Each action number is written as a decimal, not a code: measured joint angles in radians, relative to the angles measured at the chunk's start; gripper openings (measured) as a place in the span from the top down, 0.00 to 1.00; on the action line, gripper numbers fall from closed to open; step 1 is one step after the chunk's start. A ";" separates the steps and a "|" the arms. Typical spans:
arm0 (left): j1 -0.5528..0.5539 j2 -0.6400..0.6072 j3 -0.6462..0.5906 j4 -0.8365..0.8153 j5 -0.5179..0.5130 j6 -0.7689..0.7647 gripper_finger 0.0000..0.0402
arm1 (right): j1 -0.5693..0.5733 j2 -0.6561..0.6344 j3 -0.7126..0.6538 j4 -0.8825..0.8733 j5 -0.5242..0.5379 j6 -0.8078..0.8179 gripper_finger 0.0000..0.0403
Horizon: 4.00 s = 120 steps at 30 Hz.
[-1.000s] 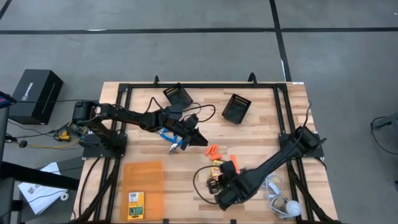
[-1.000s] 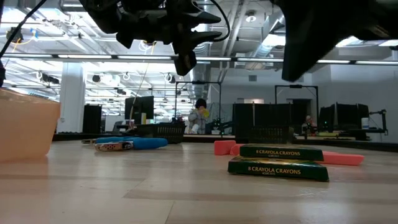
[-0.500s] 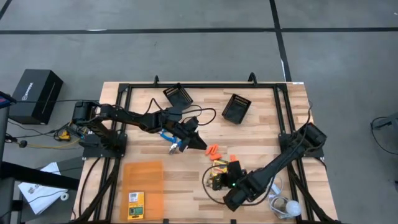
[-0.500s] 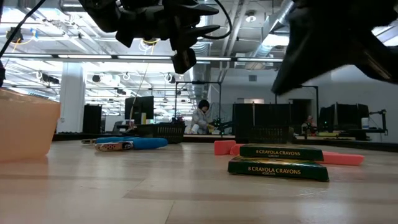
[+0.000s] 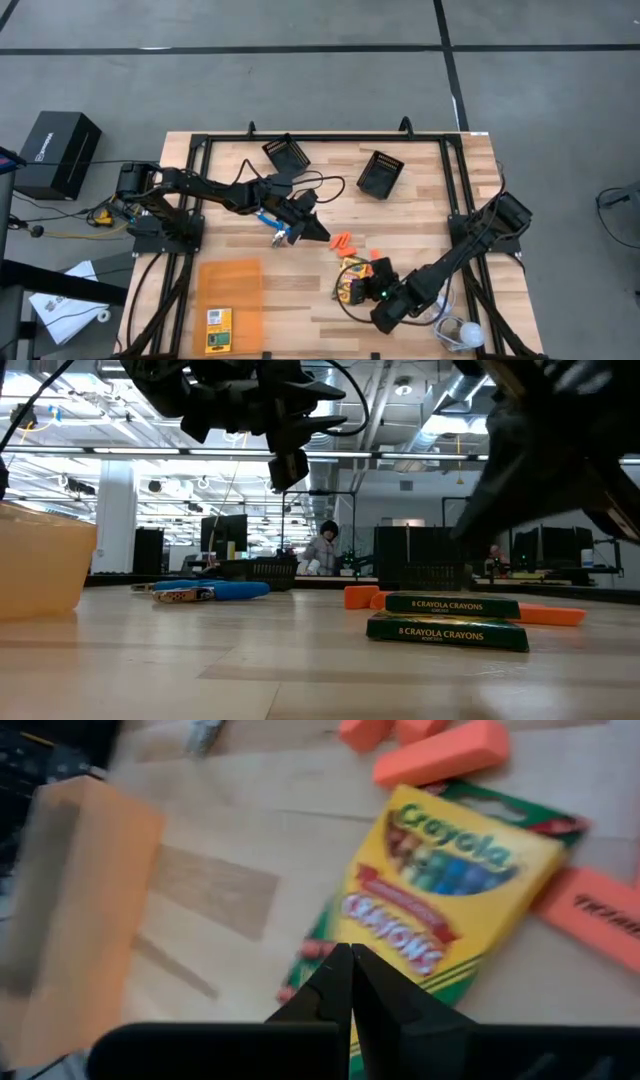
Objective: Pick & Place School Supplies
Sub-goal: Put the crayon box into the orange transparent bin
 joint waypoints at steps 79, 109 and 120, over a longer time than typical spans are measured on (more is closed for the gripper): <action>0.065 0.081 0.212 -0.631 0.110 0.638 0.81 | 0.031 -0.034 -0.270 0.389 -0.154 -0.027 1.00; 0.130 0.331 0.572 -0.784 0.112 0.812 0.81 | -0.006 -0.040 -0.266 0.413 -0.151 -0.046 1.00; 0.129 0.331 0.572 -0.810 0.112 0.823 0.81 | -0.006 -0.040 -0.280 0.397 -0.157 -0.036 1.00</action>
